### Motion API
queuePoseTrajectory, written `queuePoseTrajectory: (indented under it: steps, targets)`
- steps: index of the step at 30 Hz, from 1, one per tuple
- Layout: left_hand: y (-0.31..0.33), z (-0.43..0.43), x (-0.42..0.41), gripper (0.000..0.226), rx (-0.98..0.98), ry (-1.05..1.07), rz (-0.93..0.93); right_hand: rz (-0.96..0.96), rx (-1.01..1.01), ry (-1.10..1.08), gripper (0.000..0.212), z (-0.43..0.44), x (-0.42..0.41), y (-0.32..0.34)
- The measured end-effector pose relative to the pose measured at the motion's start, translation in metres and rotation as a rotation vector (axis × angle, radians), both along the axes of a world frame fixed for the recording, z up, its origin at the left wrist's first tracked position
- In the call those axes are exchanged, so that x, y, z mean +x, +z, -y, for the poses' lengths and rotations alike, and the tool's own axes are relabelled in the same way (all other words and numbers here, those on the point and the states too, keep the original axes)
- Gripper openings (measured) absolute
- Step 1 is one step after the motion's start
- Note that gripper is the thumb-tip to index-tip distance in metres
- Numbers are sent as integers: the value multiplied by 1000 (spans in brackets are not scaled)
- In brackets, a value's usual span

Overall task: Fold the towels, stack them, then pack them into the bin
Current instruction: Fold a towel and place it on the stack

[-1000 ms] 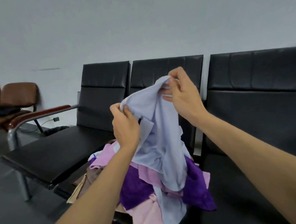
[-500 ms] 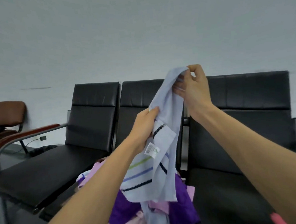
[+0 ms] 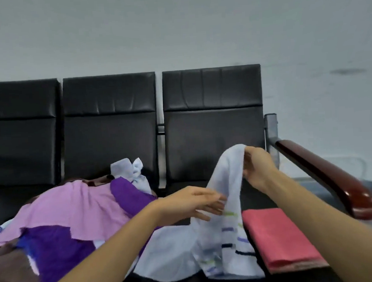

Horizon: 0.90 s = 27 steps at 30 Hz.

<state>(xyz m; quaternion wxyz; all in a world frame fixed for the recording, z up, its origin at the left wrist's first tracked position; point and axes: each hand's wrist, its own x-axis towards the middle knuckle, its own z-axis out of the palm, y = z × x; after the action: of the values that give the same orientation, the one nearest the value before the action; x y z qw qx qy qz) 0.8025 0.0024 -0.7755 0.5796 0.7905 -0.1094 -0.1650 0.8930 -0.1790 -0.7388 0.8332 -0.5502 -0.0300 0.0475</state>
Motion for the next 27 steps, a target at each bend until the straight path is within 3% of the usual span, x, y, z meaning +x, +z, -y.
queuePoseTrajectory:
  steps: [7,10,13,16,20,24,27]
  targets:
    - [-84,-9,28,19,337,201,4,-212,30,-29,39,58,29,-94]
    - [-116,-19,38,20,509,364,58,-168,-253,-62,23,71,38,-119]
    - [-127,-28,50,16,760,418,184,-93,-487,-48,24,78,47,-131]
    - [-131,-26,59,15,697,440,144,-56,-512,-53,24,80,47,-127]
    - [-142,-13,70,21,666,438,110,-99,-643,36,38,87,39,-125]
    - [-158,-3,78,41,554,481,28,-199,-672,58,11,99,36,-121]
    - [-158,0,87,23,402,545,-48,-238,-627,85,21,106,37,-123]
